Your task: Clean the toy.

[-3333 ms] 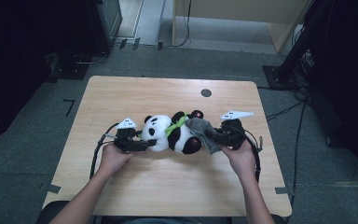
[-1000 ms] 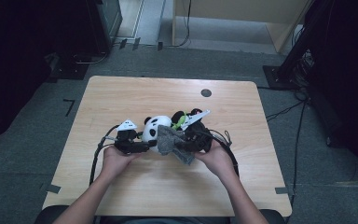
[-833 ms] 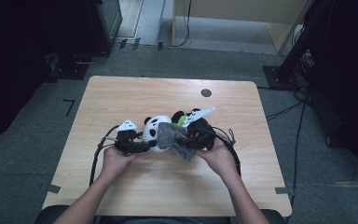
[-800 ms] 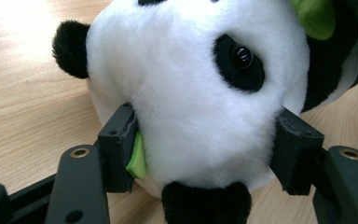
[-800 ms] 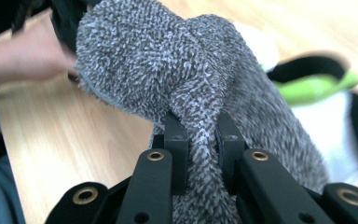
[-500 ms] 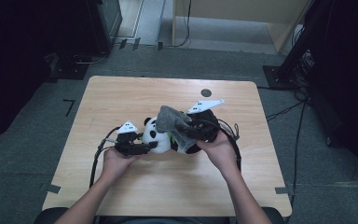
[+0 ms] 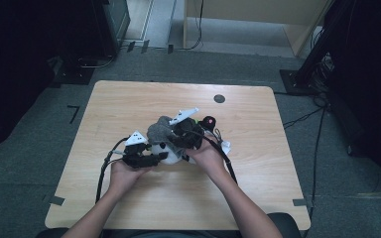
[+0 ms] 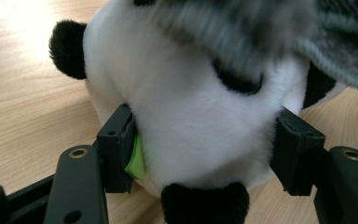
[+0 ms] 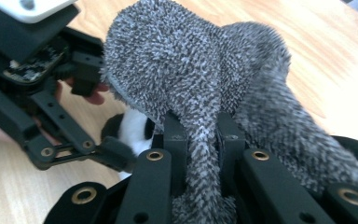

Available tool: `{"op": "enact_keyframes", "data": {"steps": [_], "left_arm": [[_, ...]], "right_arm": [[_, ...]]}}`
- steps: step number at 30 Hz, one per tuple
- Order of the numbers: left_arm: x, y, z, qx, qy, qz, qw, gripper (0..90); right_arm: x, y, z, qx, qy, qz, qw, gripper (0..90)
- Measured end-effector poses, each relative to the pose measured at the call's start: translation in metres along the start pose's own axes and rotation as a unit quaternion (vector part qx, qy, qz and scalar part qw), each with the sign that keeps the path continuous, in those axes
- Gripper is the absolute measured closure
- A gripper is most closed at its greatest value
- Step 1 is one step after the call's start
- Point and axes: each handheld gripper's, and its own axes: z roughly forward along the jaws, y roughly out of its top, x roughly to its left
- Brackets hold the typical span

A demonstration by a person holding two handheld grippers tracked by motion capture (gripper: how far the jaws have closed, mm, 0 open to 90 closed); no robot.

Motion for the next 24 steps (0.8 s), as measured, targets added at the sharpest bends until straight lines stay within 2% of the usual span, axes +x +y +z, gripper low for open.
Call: {"op": "enact_keyframes", "data": {"steps": [5,7,10,13,20,24], "left_arm": [[0.001,0.001,0.001,0.007,0.000,-0.002,1.0000,34.9],[0.002,0.002,0.000,0.008,-0.004,-0.010,0.9999,34.9],[0.005,0.002,0.000,0.009,-0.012,-0.014,0.9998,34.9],[0.006,0.002,0.000,0.010,-0.017,-0.016,0.9997,35.0],[0.006,0.004,0.000,0.016,-0.018,-0.011,0.9997,35.2],[0.008,0.005,0.000,0.017,-0.021,-0.015,0.9995,35.4]], "right_arm": [[0.004,-0.005,0.004,0.006,0.022,0.000,0.9997,80.7],[0.004,-0.006,0.004,0.016,0.035,0.001,0.9993,80.7],[0.005,-0.010,0.003,0.027,0.042,-0.005,0.9988,81.0],[0.003,-0.015,0.000,0.035,0.051,0.002,0.9981,81.2],[0.001,-0.028,-0.007,0.044,0.059,0.007,0.9972,81.4],[0.003,-0.034,-0.012,0.052,0.050,0.003,0.9974,81.5]]}}
